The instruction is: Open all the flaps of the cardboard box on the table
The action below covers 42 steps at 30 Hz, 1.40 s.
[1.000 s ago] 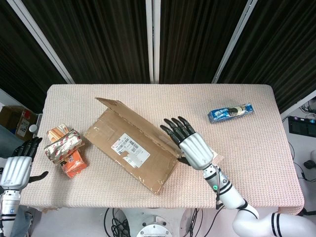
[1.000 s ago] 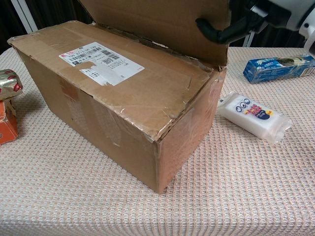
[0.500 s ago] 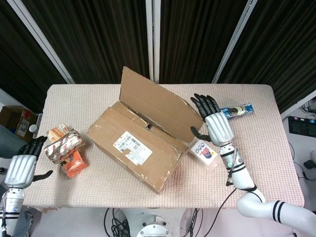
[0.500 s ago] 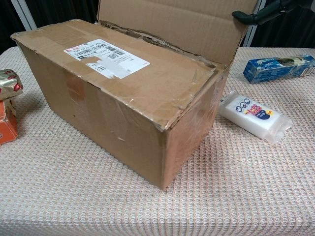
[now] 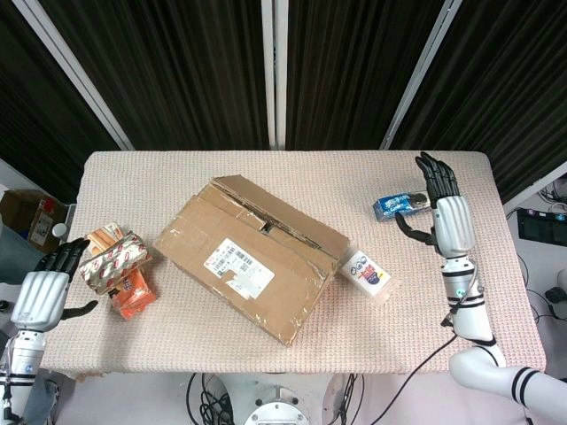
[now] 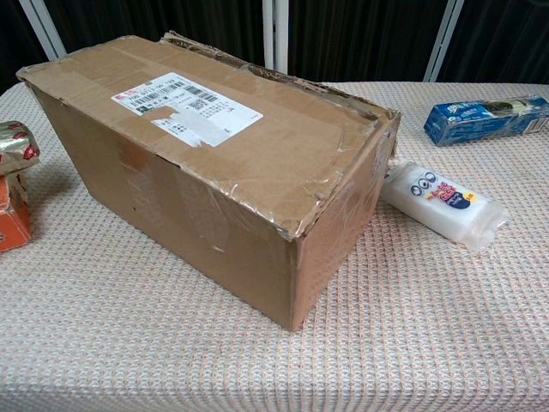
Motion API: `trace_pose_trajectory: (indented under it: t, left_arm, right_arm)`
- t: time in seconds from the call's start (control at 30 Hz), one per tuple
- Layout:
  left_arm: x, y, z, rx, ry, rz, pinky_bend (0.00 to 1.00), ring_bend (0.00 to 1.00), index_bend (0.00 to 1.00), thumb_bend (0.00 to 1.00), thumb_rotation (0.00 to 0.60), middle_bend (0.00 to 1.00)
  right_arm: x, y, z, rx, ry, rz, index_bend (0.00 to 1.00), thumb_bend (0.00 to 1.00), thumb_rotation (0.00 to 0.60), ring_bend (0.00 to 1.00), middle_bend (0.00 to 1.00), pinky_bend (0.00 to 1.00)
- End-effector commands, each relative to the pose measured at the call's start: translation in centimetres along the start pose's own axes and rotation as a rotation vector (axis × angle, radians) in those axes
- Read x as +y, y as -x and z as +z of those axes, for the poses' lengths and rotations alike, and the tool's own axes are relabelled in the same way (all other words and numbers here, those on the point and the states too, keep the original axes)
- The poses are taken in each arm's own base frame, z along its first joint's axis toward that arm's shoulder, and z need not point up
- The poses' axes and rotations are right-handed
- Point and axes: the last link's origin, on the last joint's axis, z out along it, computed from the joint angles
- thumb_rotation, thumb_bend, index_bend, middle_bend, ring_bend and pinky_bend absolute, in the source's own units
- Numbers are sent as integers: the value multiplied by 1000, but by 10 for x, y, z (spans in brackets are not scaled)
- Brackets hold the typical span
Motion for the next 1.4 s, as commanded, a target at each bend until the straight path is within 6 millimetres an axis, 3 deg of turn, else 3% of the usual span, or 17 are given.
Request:
trace_pose_trajectory:
  t: [0.03, 0.17, 0.3, 0.47, 0.7, 1.0, 1.1, 1.2, 1.23, 1.33, 1.4]
  left_arm:
    - [13, -25, 23, 28, 98, 67, 208, 91, 6, 56, 600, 80]
    - [51, -68, 62, 77, 272, 93, 210, 91, 7, 99, 600, 81]
    - [103, -107, 104, 68, 453, 69, 235, 113, 7, 145, 600, 111]
    - [154, -126, 142, -9, 566, 15, 235, 116, 23, 147, 600, 178]
    - [210, -118, 172, -195, 653, -91, 232, 117, 144, 101, 600, 288]
    - [250, -98, 199, -349, 669, -113, 226, 116, 272, 52, 597, 284]
    - [259, -93, 208, -455, 626, -99, 221, 116, 299, 80, 537, 276]
    - [266, -93, 215, -465, 624, -77, 220, 116, 306, 212, 507, 273]
    - [266, -94, 216, -452, 627, -61, 220, 116, 304, 198, 491, 272]
    - [267, -93, 218, -418, 636, -36, 219, 116, 276, 2, 338, 266]
    - [266, -91, 217, -428, 627, -34, 219, 115, 271, 0, 308, 261]
  right_arm:
    - [7, -21, -14, 50, 4, -16, 0, 208, 600, 0, 0, 0]
    - [14, -46, -34, 107, 17, -27, 0, 209, 600, 0, 0, 0]
    - [17, -70, -60, 158, 24, -40, 0, 215, 600, 0, 0, 0]
    - [17, -86, -86, 195, 23, -56, 0, 215, 600, 0, 0, 0]
    - [16, -102, -106, 240, 27, -63, 0, 214, 600, 0, 0, 0]
    - [22, -111, -113, 266, 50, -73, 0, 214, 600, 0, 0, 0]
    - [22, -112, -112, 270, 52, -71, 0, 214, 600, 0, 0, 0]
    - [23, -113, -112, 274, 49, -69, 0, 213, 600, 0, 0, 0]
    - [23, -113, -112, 276, 49, -69, 0, 212, 600, 0, 0, 0]
    - [25, -114, -111, 276, 55, -70, 0, 210, 600, 0, 0, 0]
    - [26, -114, -111, 275, 59, -73, 0, 210, 600, 0, 0, 0]
